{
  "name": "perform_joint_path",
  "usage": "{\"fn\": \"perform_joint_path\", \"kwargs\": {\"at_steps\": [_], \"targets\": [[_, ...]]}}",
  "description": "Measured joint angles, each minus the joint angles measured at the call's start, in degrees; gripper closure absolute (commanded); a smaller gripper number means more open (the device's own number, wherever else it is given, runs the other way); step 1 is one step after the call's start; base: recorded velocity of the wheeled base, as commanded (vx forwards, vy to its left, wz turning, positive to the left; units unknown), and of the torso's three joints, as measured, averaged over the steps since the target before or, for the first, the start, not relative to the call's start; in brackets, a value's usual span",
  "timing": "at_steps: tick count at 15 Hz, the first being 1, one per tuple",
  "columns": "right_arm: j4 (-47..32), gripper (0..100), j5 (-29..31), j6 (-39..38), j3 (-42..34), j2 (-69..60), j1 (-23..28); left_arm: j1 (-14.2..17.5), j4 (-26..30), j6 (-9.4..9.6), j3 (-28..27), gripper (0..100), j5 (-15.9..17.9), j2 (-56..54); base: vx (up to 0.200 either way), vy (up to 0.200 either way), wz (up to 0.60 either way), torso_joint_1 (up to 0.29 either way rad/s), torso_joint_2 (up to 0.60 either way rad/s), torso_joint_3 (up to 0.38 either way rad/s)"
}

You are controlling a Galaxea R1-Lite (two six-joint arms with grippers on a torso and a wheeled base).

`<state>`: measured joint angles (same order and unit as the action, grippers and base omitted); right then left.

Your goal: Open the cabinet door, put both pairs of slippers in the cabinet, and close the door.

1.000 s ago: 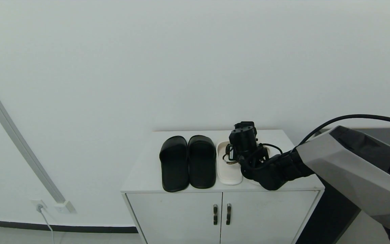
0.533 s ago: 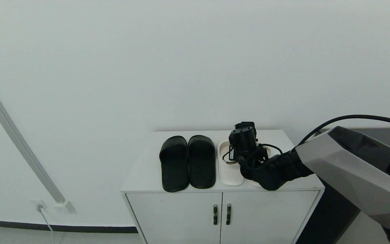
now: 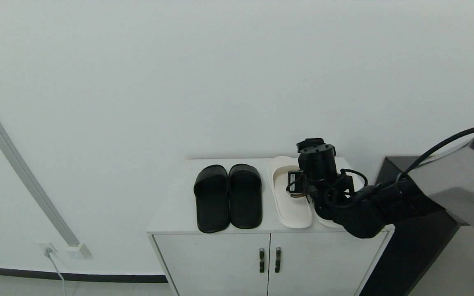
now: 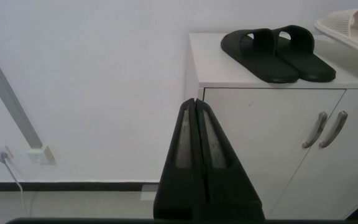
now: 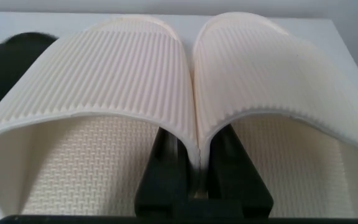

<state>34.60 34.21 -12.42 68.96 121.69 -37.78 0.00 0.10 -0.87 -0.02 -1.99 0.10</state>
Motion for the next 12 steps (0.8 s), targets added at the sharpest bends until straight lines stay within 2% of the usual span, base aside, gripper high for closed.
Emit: {"fn": "perform_joint_path", "kwargs": {"at_steps": [5, 7, 12], "targets": [[8.8, 100, -8.0, 4.9, -15.7, -10.9, -2.3, 0.0, 0.0, 0.00, 0.0, 100, 0.0, 0.0, 0.000, 0.000, 0.00, 0.000, 0.00, 0.000], [9.0, 100, -11.1, 5.5, -20.6, -15.1, -3.5, 0.0, 0.0, 0.00, 0.0, 100, 0.0, 0.0, 0.000, 0.000, 0.00, 0.000, 0.00, 0.000], [6.1, 100, -23.2, 8.2, -34.1, -27.6, -7.2, 0.0, 0.0, 0.00, 0.0, 100, 0.0, 0.0, 0.000, 0.000, 0.00, 0.000, 0.00, 0.000]]}}
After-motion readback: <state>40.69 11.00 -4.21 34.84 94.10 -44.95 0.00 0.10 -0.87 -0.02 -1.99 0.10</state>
